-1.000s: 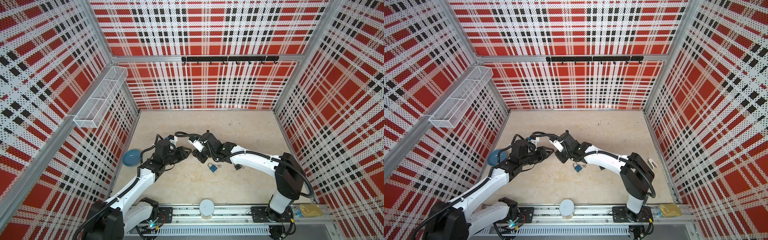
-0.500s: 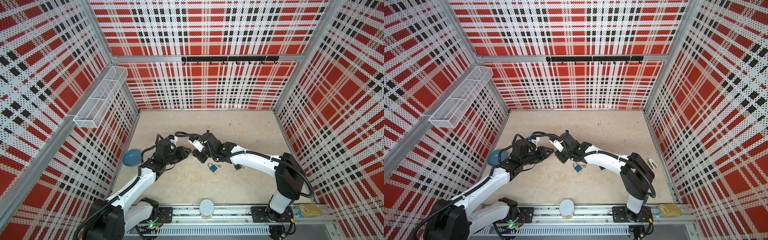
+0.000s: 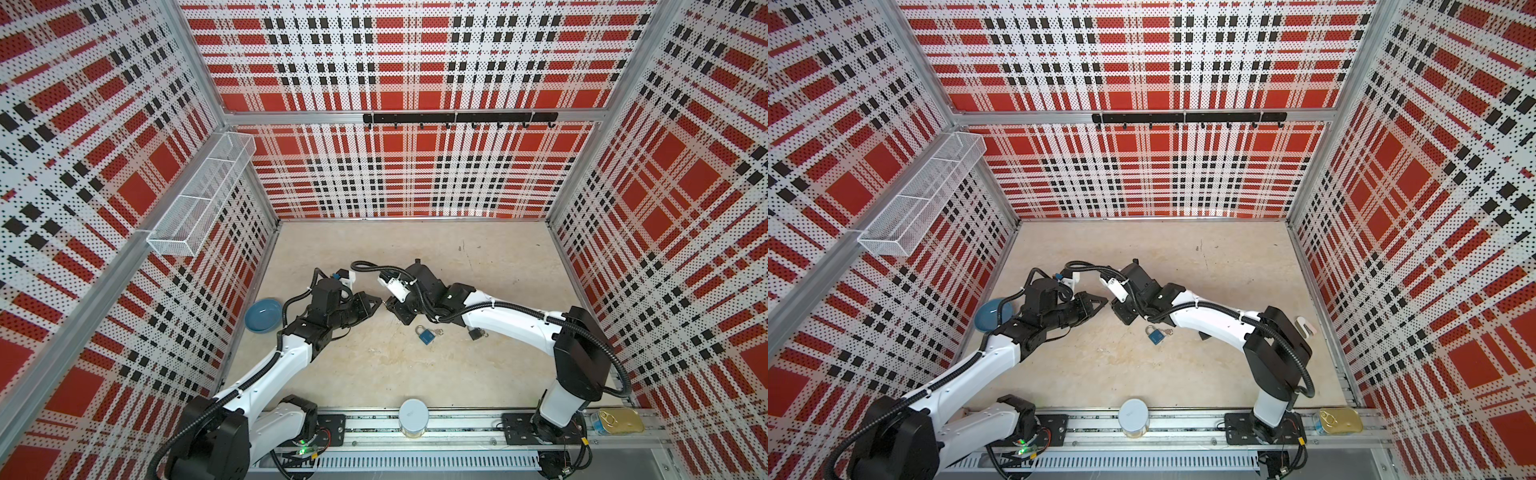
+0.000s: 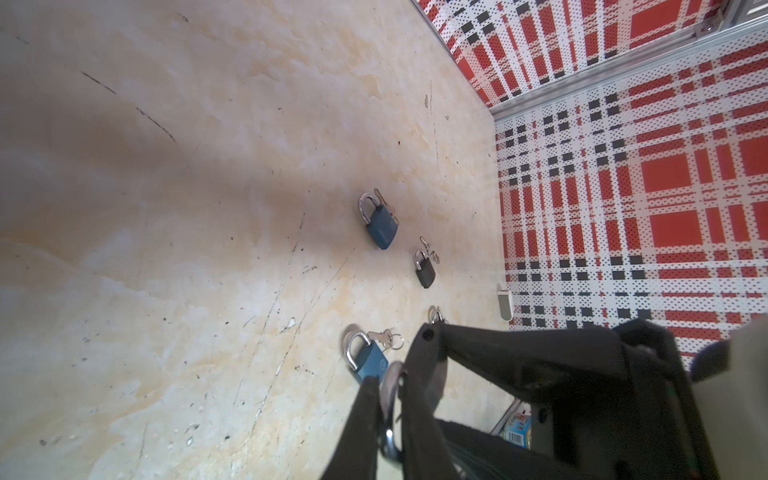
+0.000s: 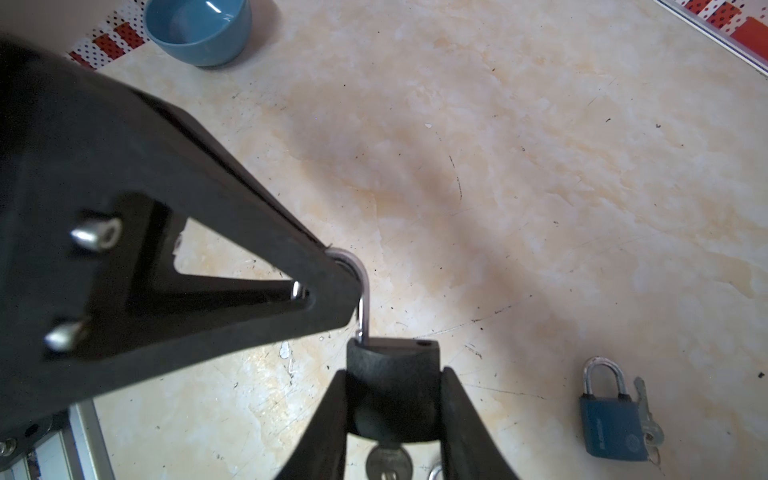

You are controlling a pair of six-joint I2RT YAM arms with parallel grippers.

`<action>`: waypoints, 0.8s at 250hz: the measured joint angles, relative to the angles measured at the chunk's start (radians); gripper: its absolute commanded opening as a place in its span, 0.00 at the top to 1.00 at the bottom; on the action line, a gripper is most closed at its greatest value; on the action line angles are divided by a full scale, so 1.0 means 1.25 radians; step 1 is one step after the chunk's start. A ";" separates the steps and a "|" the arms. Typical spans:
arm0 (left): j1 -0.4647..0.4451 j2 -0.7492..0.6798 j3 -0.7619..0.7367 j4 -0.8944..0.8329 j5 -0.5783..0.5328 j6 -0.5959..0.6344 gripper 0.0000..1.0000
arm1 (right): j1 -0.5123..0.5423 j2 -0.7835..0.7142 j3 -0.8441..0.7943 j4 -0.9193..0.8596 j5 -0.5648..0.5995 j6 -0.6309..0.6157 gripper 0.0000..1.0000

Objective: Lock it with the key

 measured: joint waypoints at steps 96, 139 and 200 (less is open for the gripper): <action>-0.004 -0.001 0.000 0.014 0.010 -0.006 1.00 | -0.002 -0.021 -0.016 0.001 0.002 0.007 0.81; -0.005 -0.019 0.000 0.013 0.003 -0.020 1.00 | -0.003 -0.037 -0.029 0.019 -0.008 0.022 0.57; -0.004 -0.078 -0.012 0.014 -0.045 -0.060 1.00 | -0.043 -0.140 -0.109 0.097 -0.107 0.088 0.49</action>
